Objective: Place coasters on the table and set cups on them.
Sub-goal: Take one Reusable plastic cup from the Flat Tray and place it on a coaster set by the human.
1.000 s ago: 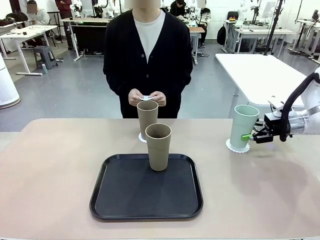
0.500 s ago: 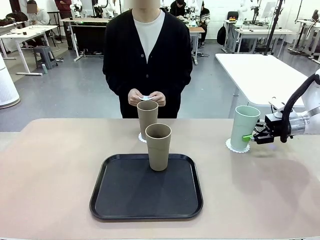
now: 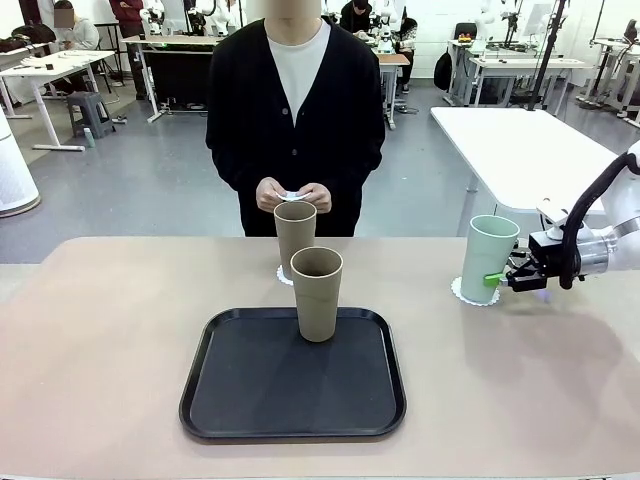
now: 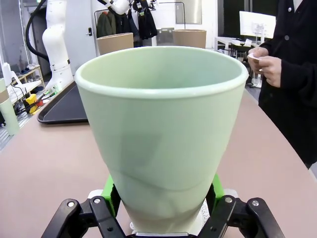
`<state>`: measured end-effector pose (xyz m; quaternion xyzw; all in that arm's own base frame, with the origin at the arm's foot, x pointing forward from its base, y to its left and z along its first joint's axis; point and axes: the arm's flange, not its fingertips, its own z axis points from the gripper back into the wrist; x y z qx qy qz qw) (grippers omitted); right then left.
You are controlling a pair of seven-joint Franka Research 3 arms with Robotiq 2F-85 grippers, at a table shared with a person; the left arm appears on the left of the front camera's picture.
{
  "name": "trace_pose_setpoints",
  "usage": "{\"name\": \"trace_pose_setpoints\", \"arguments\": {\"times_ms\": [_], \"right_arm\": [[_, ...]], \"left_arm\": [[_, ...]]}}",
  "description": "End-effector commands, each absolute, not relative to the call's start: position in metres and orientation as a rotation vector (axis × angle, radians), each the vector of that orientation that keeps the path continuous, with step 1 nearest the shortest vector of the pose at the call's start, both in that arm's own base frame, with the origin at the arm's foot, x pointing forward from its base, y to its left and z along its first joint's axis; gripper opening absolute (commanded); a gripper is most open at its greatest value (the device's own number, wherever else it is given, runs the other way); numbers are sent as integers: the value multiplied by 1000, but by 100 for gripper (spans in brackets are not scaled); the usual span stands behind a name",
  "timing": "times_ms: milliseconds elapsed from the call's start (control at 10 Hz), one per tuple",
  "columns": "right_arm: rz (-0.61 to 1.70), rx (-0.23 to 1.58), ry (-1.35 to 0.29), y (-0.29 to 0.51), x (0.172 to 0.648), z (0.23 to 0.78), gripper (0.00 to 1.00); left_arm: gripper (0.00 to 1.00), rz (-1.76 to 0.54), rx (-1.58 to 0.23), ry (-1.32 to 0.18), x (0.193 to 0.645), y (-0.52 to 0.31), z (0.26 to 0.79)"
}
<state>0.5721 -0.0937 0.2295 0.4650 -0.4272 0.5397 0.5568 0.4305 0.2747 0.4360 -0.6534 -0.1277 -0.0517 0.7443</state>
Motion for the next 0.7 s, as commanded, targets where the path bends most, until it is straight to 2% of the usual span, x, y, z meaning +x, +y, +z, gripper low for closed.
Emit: {"name": "trace_pose_setpoints", "arguments": {"times_ms": [0, 200, 300, 600], "right_arm": [[1263, 1117, -1014, -97, 583, 227, 81], [1273, 1126, -1009, -97, 583, 226, 81], [1279, 1133, -1007, -97, 582, 226, 100], [1295, 1114, -1000, -97, 581, 226, 100]], "left_arm": [[100, -117, -1432, -280, 430, 274, 438], [100, -117, -1432, -280, 430, 274, 438], [100, -117, -1432, -280, 430, 274, 438], [100, -117, -1432, -280, 430, 274, 438]]}}
